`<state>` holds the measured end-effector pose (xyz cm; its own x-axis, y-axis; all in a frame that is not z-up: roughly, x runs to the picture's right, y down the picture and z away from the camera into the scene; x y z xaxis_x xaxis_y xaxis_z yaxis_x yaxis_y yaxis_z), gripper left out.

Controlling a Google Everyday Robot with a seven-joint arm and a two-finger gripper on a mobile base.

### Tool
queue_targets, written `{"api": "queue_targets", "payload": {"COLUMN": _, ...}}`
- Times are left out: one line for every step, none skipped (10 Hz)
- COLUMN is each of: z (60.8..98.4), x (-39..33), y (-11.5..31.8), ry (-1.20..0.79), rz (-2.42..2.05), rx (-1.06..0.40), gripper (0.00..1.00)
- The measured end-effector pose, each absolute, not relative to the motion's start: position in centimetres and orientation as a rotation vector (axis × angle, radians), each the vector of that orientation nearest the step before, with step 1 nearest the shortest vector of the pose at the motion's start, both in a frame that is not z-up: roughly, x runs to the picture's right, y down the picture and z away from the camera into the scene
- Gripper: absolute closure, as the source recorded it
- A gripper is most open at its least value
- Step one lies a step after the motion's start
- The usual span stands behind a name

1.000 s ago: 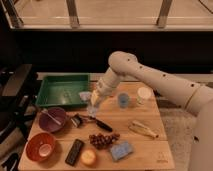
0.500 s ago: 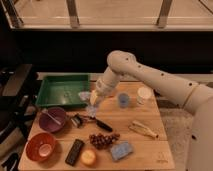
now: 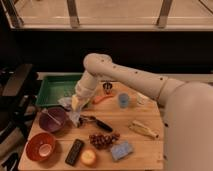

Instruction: Place towel in red bowl

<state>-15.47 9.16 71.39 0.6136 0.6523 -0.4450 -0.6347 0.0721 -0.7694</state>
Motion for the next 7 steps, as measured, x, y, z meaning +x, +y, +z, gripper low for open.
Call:
{"api": "queue_targets", "payload": {"z": 71.0, "x": -17.8, "y": 10.1, "ry": -0.033, "rz": 0.922, "rx": -1.174, "gripper": 1.00}}
{"api": "queue_targets", "payload": {"z": 70.4, "x": -19.8, "y": 11.0, "ry": -0.045, "rz": 0.879, "rx": -1.201, "gripper": 1.00}}
{"api": "queue_targets", "payload": {"z": 70.4, "x": -19.8, "y": 11.1, "ry": -0.041, "rz": 0.875, "rx": -1.203, "gripper": 1.00}}
{"api": "queue_targets", "payload": {"z": 70.5, "x": -19.6, "y": 11.1, "ry": -0.040, "rz": 0.878, "rx": -1.202, "gripper": 1.00}}
{"api": "queue_targets", "payload": {"z": 70.4, "x": -19.8, "y": 11.1, "ry": -0.041, "rz": 0.875, "rx": -1.203, "gripper": 1.00}}
{"api": "queue_targets", "payload": {"z": 70.4, "x": -19.8, "y": 11.1, "ry": -0.041, "rz": 0.875, "rx": -1.203, "gripper": 1.00}}
{"api": "queue_targets", "payload": {"z": 70.4, "x": -19.7, "y": 11.1, "ry": -0.041, "rz": 0.876, "rx": -1.202, "gripper": 1.00}}
